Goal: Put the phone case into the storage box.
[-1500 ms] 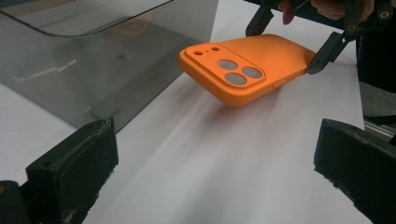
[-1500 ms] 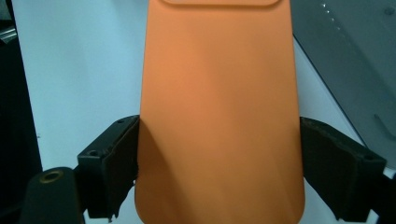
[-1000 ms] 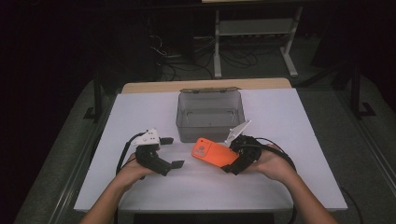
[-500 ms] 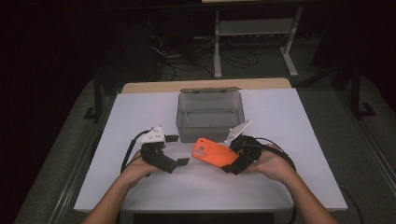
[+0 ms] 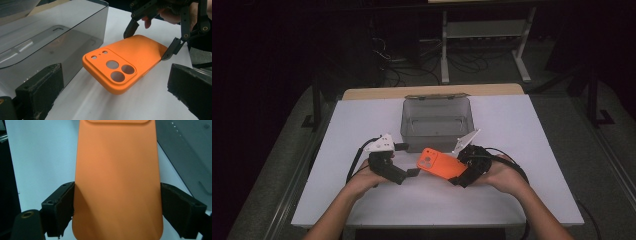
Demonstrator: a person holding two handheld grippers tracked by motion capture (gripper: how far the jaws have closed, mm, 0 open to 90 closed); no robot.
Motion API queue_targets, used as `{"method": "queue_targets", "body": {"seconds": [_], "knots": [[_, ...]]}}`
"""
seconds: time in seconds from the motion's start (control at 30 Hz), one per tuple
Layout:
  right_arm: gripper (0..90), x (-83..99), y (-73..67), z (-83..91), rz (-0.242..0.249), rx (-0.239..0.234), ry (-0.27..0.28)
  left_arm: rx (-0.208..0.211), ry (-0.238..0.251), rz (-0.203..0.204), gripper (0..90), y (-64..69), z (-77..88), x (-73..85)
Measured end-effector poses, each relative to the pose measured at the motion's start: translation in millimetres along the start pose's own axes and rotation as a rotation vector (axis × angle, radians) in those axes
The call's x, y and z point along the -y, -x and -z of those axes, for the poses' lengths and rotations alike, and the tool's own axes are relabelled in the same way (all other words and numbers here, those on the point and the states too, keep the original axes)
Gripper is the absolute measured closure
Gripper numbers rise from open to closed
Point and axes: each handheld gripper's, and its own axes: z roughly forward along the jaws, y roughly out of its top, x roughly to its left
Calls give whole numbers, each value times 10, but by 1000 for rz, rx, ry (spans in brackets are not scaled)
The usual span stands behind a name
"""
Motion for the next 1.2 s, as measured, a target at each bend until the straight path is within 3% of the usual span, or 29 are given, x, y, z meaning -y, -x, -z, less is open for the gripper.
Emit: {"method": "queue_targets", "body": {"seconds": [0.8,1.2], "knots": [[159,-4,-2,-19,5,7,-4,16,7,-2,1,-13,-213,-63],[159,2,4,-18,7,9,-4,10,-34,-57,1,-7,-241,-35]]}}
